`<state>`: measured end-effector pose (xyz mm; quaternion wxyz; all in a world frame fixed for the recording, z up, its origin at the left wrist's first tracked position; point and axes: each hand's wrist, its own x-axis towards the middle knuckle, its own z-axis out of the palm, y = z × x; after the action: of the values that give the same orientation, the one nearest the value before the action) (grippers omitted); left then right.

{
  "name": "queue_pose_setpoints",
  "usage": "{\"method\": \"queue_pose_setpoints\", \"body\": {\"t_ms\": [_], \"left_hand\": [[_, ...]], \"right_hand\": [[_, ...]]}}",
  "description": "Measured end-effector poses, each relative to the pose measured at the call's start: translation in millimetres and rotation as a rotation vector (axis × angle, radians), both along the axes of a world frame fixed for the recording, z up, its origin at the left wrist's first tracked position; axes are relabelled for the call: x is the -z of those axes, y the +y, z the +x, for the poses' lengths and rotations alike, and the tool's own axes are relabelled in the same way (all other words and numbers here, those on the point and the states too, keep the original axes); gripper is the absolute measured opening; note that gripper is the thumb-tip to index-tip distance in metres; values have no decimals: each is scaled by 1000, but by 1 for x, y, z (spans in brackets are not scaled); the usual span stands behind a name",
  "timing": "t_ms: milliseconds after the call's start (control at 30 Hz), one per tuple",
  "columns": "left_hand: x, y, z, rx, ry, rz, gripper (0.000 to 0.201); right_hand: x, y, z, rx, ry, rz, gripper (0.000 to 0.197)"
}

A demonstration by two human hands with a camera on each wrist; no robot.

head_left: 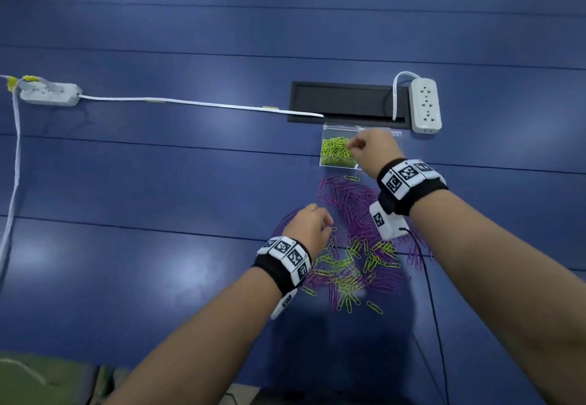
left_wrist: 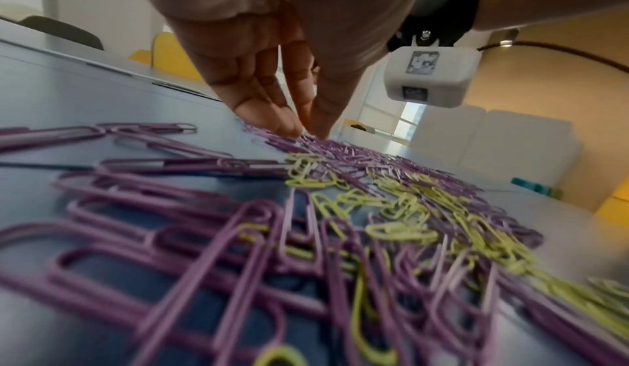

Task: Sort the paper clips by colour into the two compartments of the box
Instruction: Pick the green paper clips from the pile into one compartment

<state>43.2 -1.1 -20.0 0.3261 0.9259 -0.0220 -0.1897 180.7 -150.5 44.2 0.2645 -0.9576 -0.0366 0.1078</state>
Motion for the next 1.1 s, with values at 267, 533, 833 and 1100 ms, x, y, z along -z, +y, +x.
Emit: {"method": "queue_pose_setpoints", "body": {"t_ms": [267, 533, 833, 1100], "left_hand": [[8, 8, -5, 120, 6, 137, 18], [4, 18, -3, 57, 13, 95, 7], [1, 25, -10, -419, 119, -328, 17], [0, 19, -31, -472, 166, -330, 25]], "right_hand": [[51, 2, -32, -194, 120, -378, 30], [62, -7, -39, -21, 141, -288, 14], [52, -34, -61, 203, 114, 28, 12], [50, -51, -76, 347, 142, 48, 12]]}}
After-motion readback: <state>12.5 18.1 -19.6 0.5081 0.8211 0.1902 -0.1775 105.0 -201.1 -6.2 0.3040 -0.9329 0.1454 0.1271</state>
